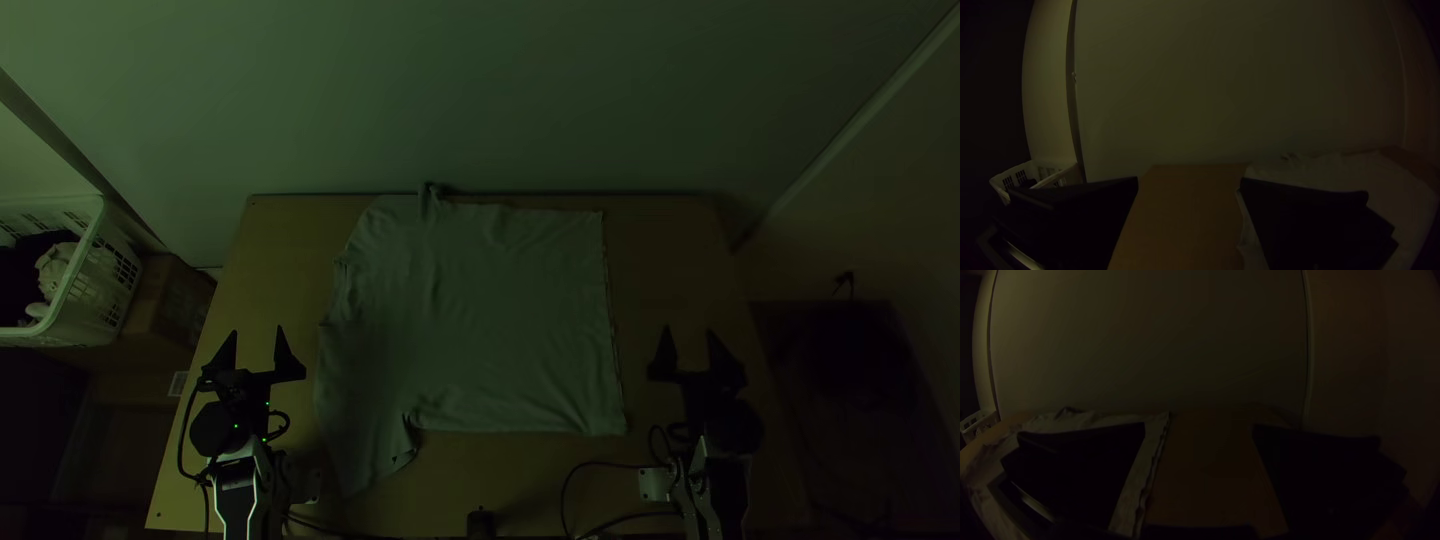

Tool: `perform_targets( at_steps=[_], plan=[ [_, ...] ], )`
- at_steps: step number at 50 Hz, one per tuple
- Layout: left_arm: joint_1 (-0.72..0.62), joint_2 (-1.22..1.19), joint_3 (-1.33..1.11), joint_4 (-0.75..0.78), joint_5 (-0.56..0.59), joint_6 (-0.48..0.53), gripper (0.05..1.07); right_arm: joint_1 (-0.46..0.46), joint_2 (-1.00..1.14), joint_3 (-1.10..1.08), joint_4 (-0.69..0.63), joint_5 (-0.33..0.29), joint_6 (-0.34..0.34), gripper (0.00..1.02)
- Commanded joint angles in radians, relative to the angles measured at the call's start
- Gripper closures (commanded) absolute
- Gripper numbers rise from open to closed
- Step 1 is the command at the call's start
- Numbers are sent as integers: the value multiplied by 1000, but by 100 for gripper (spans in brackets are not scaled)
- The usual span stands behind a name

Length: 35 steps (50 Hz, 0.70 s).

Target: Fold the t-shirt

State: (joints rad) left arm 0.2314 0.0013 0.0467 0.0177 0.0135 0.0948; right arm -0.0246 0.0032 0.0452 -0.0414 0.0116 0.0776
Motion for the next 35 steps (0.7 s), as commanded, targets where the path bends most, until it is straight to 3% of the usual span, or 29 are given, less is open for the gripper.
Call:
perform_targets(
  at_steps=[1, 10, 20, 35],
  plan=[
    [8, -4, -19, -30, -3, -35, 9, 18, -6, 81, -34, 8, 11, 4],
    [-7, -1, 51, -30, 6, -40, 9, 43, 24, 156, -28, 8, -4, 4],
    [-80, 62, 163, -2, 8, -35, 9, 48, 198, 294, 14, 7, -30, 4],
    [-150, 388, 476, 50, 8, -33, 9, 57, 481, 539, 94, 5, -50, 4]
  ],
)
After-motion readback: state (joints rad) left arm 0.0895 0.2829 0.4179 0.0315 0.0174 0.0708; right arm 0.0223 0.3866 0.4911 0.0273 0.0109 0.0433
